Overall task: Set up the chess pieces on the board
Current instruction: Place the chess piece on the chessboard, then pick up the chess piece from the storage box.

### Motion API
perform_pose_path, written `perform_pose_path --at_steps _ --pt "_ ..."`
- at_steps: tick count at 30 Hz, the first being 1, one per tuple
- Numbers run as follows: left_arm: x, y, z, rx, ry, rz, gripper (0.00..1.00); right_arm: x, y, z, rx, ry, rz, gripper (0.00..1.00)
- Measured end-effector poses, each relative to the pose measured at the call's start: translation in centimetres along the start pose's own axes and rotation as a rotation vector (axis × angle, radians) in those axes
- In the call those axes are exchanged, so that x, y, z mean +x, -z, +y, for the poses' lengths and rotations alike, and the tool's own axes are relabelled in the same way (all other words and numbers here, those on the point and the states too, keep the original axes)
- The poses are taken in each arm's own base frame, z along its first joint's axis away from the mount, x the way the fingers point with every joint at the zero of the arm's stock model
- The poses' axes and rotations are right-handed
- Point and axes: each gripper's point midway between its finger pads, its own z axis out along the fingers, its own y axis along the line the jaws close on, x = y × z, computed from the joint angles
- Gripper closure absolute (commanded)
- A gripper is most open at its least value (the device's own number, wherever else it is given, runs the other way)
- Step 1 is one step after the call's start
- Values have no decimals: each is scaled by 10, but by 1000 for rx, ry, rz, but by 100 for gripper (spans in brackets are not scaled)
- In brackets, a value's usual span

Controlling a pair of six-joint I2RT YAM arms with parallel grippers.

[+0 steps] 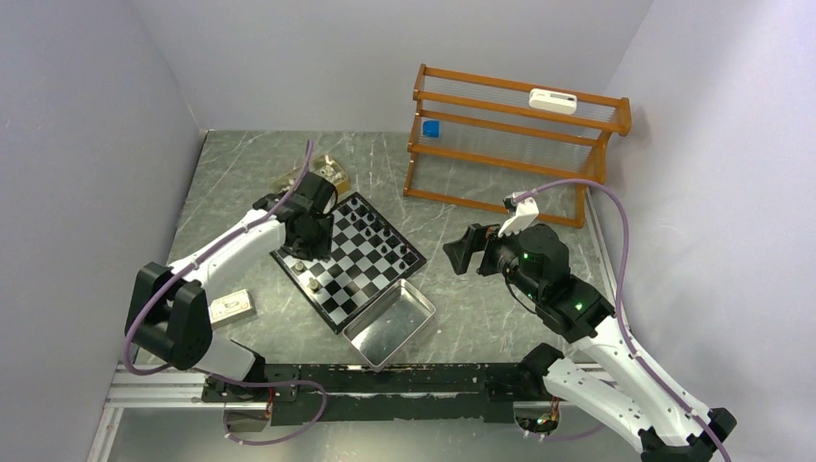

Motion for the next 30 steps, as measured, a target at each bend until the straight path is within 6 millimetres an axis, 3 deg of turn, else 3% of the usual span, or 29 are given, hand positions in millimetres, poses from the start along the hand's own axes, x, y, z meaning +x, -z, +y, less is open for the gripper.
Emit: perform_pose_path --at_steps 6,11,18,21,24,27,30 --pt "-37 19 -8 20 0 -106 51 1 -1 0 2 0 6 0" --pt "-89 46 -13 60 2 -269 33 5 -5 -1 8 1 21 0" --pt "-151 69 10 66 56 -455 13 6 -9 -2 17 3 37 0" --pt "-170 64 22 54 82 -485 17 5 -12 -2 23 4 43 0" --pt "-187 50 34 47 115 -488 27 6 -15 -2 29 5 50 0" --pt "-203 30 53 28 156 -477 44 8 -18 -1 29 2 62 0" --pt "-210 12 68 2 175 -460 48 11 -22 0 28 -4 80 0"
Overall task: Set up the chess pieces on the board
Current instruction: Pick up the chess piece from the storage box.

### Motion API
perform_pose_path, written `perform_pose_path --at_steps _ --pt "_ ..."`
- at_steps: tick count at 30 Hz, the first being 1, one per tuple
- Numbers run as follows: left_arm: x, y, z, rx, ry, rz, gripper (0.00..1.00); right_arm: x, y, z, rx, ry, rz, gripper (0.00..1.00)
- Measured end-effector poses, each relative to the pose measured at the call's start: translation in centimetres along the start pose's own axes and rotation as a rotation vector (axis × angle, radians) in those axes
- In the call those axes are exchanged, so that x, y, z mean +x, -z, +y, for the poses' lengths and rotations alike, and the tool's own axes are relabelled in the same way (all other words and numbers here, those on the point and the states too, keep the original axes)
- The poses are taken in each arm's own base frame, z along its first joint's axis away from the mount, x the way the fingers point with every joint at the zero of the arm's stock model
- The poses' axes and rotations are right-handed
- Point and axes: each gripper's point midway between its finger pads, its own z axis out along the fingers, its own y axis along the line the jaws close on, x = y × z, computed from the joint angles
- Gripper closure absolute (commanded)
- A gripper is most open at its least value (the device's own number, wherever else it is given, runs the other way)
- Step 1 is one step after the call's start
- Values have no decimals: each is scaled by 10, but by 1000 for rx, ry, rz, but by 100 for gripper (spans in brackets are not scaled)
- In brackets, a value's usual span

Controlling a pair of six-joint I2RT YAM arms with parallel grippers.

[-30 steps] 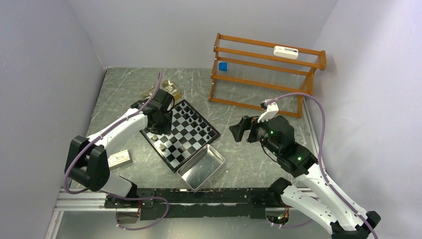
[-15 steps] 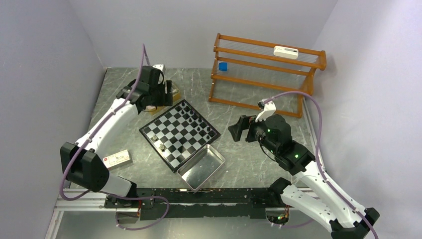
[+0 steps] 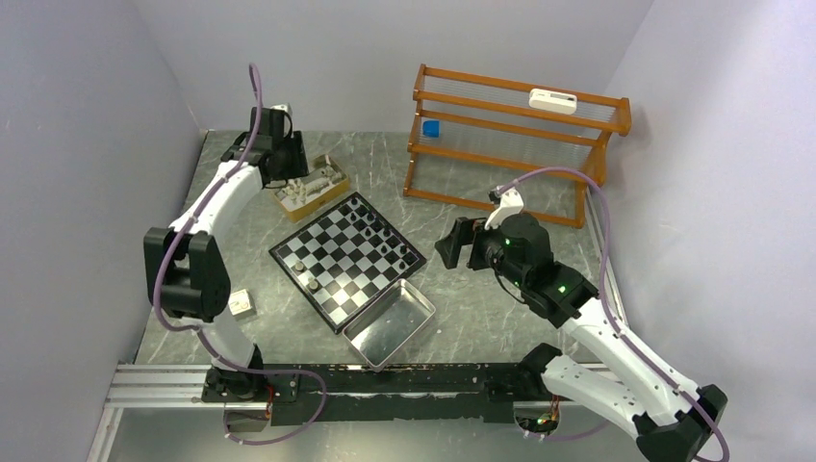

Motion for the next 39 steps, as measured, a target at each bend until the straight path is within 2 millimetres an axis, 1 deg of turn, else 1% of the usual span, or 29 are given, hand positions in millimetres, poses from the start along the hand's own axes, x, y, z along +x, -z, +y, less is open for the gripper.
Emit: perform_pose_path --at_steps 5,11,15,19,21,26,35,39 --pt "10 -28 7 -8 10 34 53 0 -4 2 2 -13 10 0" --pt "25 -51 10 -26 6 81 58 -6 -10 8 -13 -26 4 0" --pt "27 -60 15 -55 2 86 60 -7 -12 10 -22 -33 2 1" --pt "21 -70 18 -76 -4 79 64 -8 -12 11 -25 -34 -1 0" --pt "20 -78 19 -86 -5 80 65 -8 -11 11 -26 -34 -2 0" --pt "28 -96 26 -110 -10 109 67 -11 -8 11 -27 -34 -13 0" --pt "38 -107 32 -126 -17 134 73 -18 -5 12 -27 -30 -31 0" --pt "42 -114 35 -132 -17 146 74 -18 -6 12 -27 -29 -31 0"
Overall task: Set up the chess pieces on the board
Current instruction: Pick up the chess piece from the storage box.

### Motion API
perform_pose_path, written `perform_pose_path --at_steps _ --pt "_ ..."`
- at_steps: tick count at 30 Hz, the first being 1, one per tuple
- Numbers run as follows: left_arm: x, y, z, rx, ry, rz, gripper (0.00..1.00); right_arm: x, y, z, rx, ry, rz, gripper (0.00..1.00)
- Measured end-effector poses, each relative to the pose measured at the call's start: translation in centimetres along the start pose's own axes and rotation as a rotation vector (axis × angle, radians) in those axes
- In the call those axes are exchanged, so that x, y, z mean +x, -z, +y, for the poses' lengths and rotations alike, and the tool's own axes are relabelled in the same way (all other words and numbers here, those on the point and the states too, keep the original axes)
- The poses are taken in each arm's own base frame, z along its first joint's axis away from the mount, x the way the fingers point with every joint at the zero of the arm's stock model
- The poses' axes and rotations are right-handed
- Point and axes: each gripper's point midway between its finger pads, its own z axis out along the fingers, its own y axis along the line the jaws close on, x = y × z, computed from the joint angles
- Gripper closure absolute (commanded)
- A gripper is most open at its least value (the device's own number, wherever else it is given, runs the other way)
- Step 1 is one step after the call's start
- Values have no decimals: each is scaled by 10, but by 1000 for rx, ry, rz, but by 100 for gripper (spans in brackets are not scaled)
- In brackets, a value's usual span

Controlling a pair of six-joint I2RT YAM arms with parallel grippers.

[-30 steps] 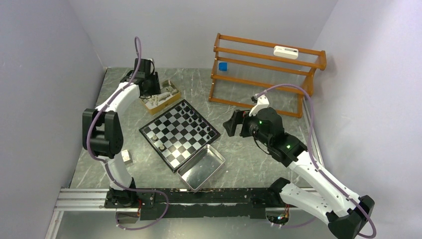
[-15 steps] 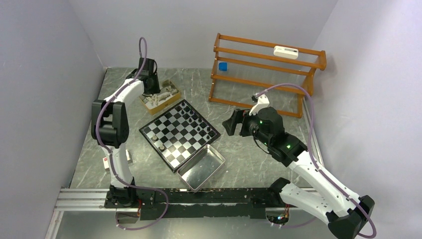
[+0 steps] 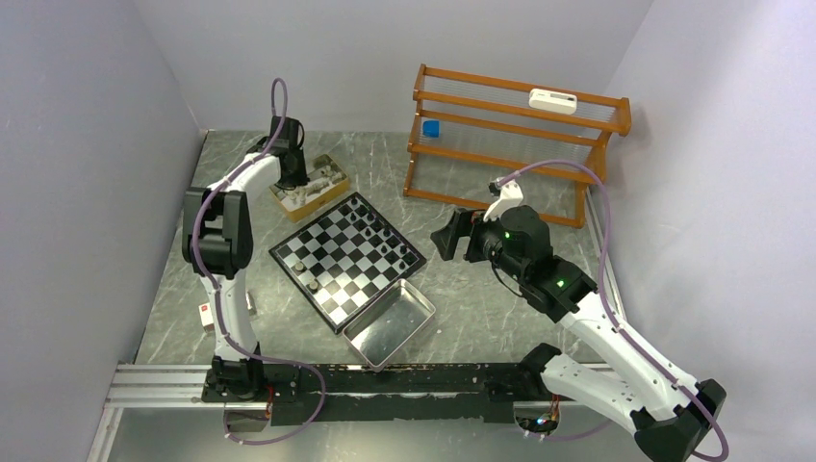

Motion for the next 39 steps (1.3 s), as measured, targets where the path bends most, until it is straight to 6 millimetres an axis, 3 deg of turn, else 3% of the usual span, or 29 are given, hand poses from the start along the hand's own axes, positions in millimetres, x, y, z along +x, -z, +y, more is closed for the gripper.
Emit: perform_pose_path --at_steps 26,39 --pt "8 -25 2 22 -10 42 75 0 0 0 -1 0 0 0" --pt "5 -25 3 25 -20 36 74 0 0 0 -1 -1 -2 0"
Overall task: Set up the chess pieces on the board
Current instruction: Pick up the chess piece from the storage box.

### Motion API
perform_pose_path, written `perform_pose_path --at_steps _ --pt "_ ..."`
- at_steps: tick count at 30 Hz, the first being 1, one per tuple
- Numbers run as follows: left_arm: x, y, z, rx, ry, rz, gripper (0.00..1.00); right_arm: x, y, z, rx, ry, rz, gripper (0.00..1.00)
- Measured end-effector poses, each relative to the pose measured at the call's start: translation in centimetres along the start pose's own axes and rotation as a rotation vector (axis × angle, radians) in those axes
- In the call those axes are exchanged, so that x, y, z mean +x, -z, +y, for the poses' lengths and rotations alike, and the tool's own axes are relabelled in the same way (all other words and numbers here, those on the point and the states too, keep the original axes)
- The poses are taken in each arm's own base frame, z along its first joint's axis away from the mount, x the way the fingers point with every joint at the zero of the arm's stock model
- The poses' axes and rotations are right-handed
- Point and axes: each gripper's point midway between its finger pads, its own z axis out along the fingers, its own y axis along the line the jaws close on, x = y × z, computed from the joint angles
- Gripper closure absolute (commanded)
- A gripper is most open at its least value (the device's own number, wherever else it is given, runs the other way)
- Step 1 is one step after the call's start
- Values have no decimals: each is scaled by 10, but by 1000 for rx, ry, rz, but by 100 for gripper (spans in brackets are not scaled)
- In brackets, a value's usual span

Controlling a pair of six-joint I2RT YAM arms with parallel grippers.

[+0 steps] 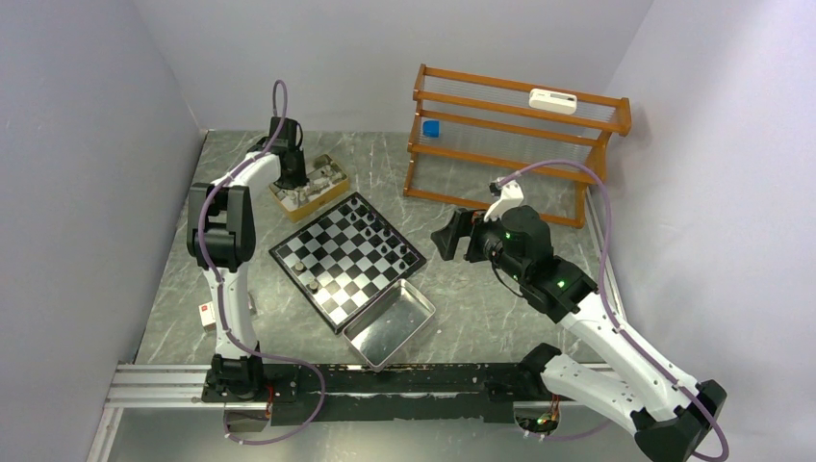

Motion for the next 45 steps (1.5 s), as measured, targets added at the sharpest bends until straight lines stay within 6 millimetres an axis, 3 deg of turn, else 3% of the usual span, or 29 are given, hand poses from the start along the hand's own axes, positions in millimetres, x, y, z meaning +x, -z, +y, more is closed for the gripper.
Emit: perform_pose_path --at_steps 9,19,28,34,45 --pt "3 -4 -1 5 -4 11 70 -2 2 0 -2 -1 -9 0" --pt "6 -7 -3 19 -9 26 77 -2 2 0 -2 -1 -9 0" --pt "5 -6 -5 25 -11 31 75 -2 2 0 -2 -1 -9 0" --pt "4 -9 -5 24 -13 40 83 -2 2 0 -2 -1 -11 0" --pt "8 -7 -4 18 -16 61 86 -3 3 0 -3 -1 -14 0"
